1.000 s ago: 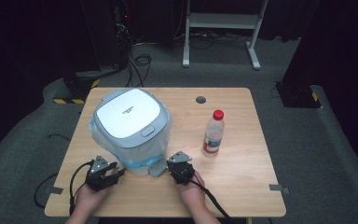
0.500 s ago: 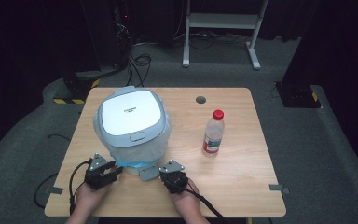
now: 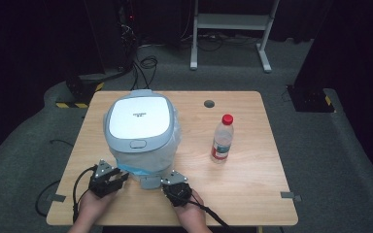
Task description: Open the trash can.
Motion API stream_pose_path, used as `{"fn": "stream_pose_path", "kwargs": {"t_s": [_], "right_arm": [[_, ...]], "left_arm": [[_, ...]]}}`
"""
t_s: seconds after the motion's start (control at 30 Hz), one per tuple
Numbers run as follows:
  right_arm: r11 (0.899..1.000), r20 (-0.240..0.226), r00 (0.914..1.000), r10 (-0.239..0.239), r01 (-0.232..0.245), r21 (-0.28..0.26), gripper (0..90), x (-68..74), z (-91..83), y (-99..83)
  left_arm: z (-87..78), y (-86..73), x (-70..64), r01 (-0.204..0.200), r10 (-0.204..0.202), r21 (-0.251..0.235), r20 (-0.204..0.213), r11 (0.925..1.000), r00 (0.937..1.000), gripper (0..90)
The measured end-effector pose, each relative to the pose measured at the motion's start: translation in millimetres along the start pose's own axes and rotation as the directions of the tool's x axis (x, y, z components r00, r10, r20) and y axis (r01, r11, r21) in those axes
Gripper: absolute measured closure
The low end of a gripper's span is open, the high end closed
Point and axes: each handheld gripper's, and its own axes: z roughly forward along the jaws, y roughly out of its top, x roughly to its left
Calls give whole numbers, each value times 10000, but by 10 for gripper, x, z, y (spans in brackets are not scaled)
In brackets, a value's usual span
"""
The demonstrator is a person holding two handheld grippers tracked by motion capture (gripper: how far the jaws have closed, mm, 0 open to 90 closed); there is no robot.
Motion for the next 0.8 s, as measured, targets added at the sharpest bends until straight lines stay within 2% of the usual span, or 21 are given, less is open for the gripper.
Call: {"fn": "stream_pose_path", "kwargs": {"t_s": [0.1,0.2,0.3,0.33,0.37,0.4,0.43,0.5,0.67,0.77,0.8], "right_arm": [[9999,5,9999,-108,108,-37,897,25,12,5],[10000,-20,10000,-32,32,-30,868,16,11,7],[9998,205,9996,187,-185,-99,837,-15,-11,9],[9998,205,9996,187,-185,-99,837,-15,-11,9],[9998,194,9997,146,-144,-127,832,-22,-12,8],[9998,194,9997,146,-144,-127,832,-22,-12,8],[9999,237,9997,112,-110,-111,827,-13,-12,6],[9999,177,9998,57,-54,-125,827,-6,-1,7],[9999,154,9998,97,-95,-118,824,-18,26,26],[9999,162,9998,88,-86,-139,824,-70,78,70],[9998,152,9998,112,-110,-136,823,-81,89,80]], "left_arm": [[1,0,-9,-106,106,20,146,9999,9998,516],[-3,-3,-12,-165,164,28,205,9999,9997,500],[-16,-13,-18,-296,295,13,479,9996,9984,481],[-21,-18,-25,-441,443,-34,657,9990,9969,481],[-40,-26,-54,-822,832,-158,808,9965,9932,498],[-40,-26,-54,-822,832,-158,808,9965,9932,499],[-59,-32,-82,-1292,1302,-184,794,9915,9883,498],[-53,-30,-101,-1375,1391,-267,714,9901,9877,496],[-18,6,-77,-1078,1084,-121,761,9941,9912,495],[33,56,-29,-727,724,0,821,9974,9940,509],[47,65,-23,-496,491,38,826,9988,9954,509]]}}
